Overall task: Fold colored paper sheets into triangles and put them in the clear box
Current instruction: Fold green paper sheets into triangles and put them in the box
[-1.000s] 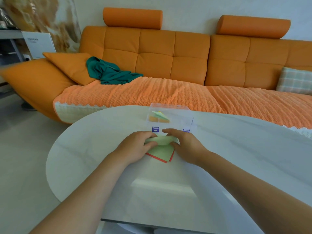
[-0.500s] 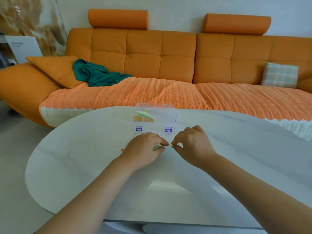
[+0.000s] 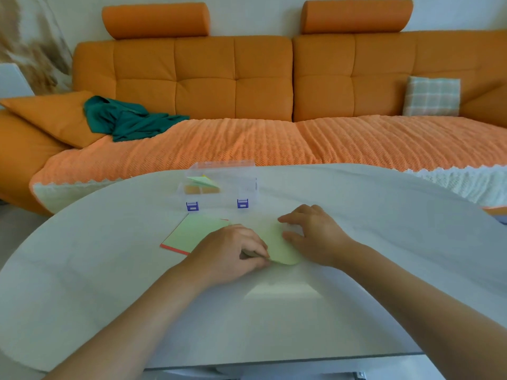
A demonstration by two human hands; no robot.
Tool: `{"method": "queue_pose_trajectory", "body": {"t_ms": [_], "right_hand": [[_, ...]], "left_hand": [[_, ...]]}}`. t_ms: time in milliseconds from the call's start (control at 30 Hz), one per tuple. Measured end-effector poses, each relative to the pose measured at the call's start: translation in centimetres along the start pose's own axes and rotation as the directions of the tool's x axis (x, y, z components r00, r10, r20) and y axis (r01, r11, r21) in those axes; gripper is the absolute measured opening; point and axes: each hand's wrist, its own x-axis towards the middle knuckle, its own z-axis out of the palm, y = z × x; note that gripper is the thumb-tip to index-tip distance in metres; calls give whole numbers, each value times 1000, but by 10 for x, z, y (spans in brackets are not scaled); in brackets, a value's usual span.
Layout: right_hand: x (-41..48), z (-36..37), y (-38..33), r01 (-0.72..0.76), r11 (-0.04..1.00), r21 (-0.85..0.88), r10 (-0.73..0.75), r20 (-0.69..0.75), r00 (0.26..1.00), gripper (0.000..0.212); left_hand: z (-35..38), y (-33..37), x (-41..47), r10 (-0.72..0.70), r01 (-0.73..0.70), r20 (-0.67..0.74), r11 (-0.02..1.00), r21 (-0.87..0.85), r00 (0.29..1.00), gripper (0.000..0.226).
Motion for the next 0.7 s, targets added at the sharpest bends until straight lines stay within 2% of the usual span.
{"method": "queue_pose_trajectory", "body": {"t_ms": [100,300,433,567,700], "right_hand": [[3,3,-2,9,993,-118,-5,31,1000,42],[5,2,-3,51,999,17,-50,-20,999,24],[5,5,-4,55,995,-84,-53,20,998,49],[6,6,-4,77,997,-31,-78,-27,997,36],[7,6,-8,99,994,34,-98,-39,994,21]], "left_hand": [[4,4,2,19,-19,5,1000,17,1000,15],[7,5,3,24,-24,-3,999,49,1000,28],[6,9,1,40,-41,18,997,64,999,30],[5,12,0,41,-43,37,996,76,999,31],[4,11,-1,37,-40,35,997,69,999,21]]}}
